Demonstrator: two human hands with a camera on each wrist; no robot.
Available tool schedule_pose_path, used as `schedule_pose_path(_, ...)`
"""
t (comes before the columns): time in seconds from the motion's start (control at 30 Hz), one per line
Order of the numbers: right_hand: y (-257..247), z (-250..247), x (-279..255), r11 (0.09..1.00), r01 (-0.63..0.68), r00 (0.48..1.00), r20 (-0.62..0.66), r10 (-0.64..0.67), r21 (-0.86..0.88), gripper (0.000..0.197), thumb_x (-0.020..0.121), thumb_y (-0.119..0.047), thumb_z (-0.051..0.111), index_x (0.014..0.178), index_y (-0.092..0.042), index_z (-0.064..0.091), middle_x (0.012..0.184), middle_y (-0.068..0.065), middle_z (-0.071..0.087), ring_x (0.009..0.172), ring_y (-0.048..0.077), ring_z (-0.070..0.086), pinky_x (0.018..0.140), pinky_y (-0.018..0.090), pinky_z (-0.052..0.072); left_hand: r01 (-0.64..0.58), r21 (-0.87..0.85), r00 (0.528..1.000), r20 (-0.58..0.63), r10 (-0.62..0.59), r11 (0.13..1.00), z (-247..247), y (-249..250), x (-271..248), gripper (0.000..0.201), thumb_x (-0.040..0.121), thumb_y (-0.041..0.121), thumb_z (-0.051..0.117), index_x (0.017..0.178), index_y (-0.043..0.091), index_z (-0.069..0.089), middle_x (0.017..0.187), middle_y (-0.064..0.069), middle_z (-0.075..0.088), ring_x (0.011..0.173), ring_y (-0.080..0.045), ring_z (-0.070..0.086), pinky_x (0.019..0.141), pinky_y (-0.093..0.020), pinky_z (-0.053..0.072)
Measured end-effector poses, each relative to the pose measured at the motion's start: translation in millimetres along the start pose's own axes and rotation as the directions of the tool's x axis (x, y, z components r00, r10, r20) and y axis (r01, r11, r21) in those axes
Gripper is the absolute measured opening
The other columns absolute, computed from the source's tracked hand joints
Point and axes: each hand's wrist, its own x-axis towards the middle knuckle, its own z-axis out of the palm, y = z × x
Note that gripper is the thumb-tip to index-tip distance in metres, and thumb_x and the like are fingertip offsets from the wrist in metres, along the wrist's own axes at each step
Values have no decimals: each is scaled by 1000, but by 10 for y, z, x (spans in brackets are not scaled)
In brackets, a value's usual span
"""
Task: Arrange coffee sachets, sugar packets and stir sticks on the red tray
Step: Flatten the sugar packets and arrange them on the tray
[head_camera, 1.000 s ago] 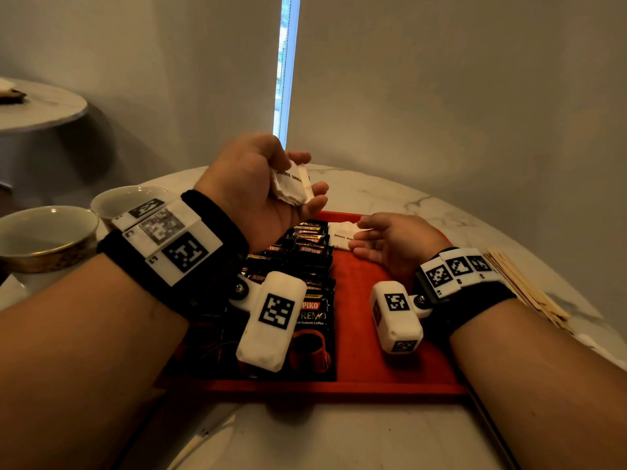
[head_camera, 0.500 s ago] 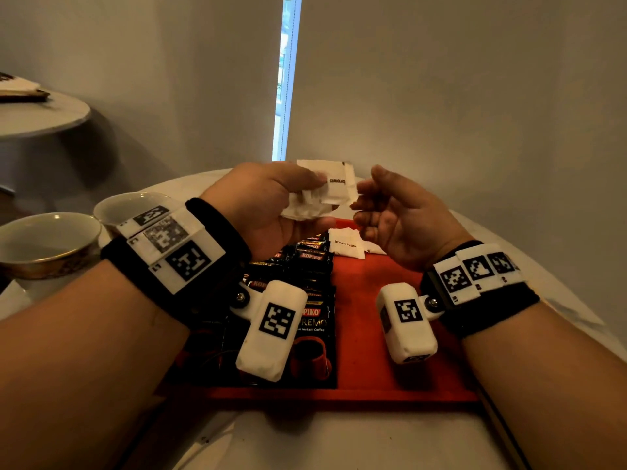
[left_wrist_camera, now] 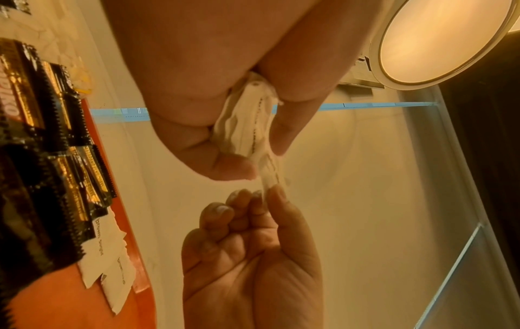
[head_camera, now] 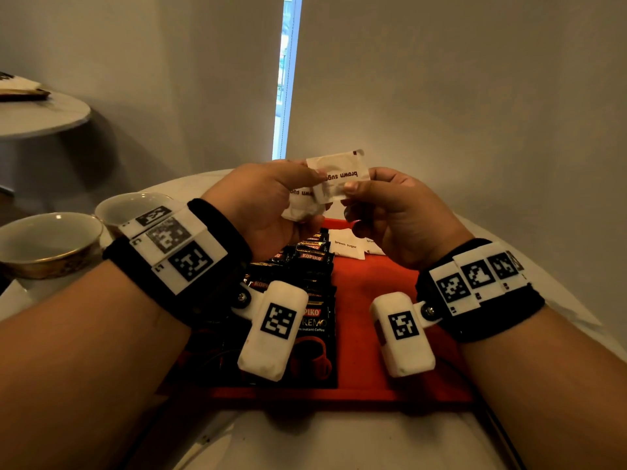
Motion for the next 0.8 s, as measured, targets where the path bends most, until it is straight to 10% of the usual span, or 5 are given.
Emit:
schedule_pose_path(0.17, -30, -17, 19, 988, 17, 999, -42, -10, 152, 6, 88, -8, 59, 94, -7, 58, 96, 16, 68, 78, 23, 65, 61, 30, 50, 48, -68, 998, -46, -51, 997, -34, 25, 34, 20, 94, 8, 44, 94, 14, 63, 93, -9, 62, 69, -15, 53, 47, -23, 43)
schedule_pose_path(0.53, -62, 90, -34, 973, 43, 999, 14, -47, 226, 21, 93, 9, 43, 103, -2, 59, 85, 12, 68, 68, 19, 68, 53, 27, 55, 9, 39, 998, 66, -12, 999, -12, -20, -10, 49, 76, 20, 70, 122, 5, 65, 102, -9, 64, 71, -12, 55, 49, -21, 43)
schedule_pose_path(0.8, -48, 96, -21, 984, 37, 998, -50, -29, 176, 13, 93, 1, 57, 105, -4, 60, 88, 13, 68, 64, 17, 62, 49, 23, 46, -49, -1, 999, 23, 49, 999, 8, 10, -11, 17, 94, 2, 52, 107, 9, 60, 92, -13, 65, 65, -15, 65, 51, -25, 51)
